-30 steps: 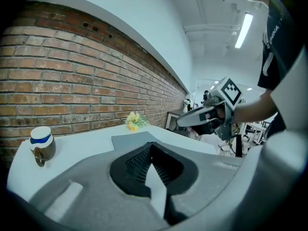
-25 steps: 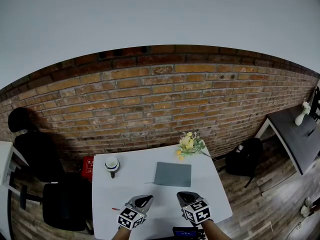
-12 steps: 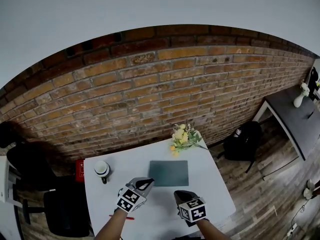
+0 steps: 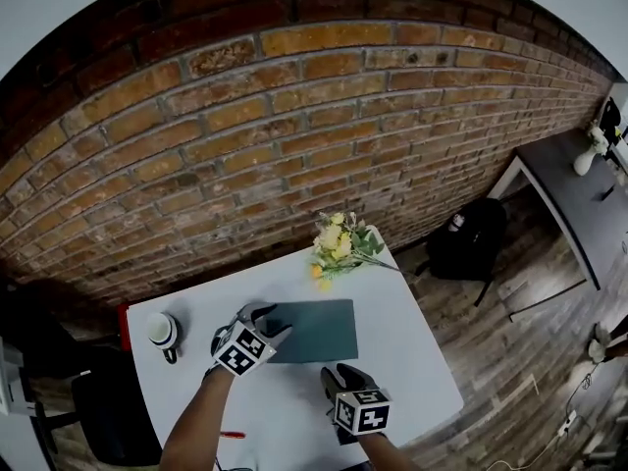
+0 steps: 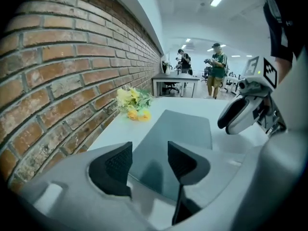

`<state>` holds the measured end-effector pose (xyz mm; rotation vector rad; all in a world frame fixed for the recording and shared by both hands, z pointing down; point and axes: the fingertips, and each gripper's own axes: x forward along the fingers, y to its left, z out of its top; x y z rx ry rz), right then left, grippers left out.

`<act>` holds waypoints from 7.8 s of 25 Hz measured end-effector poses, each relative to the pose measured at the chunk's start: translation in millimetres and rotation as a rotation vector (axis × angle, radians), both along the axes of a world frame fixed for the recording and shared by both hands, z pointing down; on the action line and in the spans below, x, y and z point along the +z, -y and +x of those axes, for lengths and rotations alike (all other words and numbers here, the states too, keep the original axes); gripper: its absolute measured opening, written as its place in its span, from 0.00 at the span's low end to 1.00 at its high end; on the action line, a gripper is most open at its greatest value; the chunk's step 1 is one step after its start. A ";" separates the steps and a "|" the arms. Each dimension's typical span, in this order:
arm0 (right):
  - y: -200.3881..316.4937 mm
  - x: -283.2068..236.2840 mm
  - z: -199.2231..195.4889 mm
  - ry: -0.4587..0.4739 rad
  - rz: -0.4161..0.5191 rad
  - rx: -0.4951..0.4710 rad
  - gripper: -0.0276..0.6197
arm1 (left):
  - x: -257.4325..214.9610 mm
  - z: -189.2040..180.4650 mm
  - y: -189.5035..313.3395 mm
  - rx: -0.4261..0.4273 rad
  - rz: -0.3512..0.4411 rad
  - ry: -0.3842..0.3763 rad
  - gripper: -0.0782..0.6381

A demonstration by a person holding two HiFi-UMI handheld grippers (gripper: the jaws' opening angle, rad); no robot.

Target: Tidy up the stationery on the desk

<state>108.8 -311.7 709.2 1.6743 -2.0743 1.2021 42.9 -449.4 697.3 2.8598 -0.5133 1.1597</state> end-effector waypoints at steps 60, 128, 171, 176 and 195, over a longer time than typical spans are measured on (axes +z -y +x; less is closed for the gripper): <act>-47.3 36.8 -53.7 -0.216 -0.058 -0.567 0.33 | 40.7 -107.6 -231.1 -0.785 -0.411 -0.178 0.34; -86.4 -37.7 -32.4 -0.168 0.045 -0.294 0.15 | 39.5 -72.0 -246.2 -0.835 -0.558 -0.331 0.26; -108.0 -111.5 -162.0 -0.288 0.243 -0.583 0.16 | -78.0 -86.8 -171.7 -0.756 -0.566 -0.423 0.45; -109.8 -113.0 -165.7 -0.268 0.252 -0.600 0.16 | -71.3 -91.7 -172.6 -0.786 -0.570 -0.355 0.41; -75.5 -110.8 -94.2 -0.177 0.206 -0.388 0.09 | -82.3 -85.6 -165.1 -0.897 -0.768 -0.794 0.24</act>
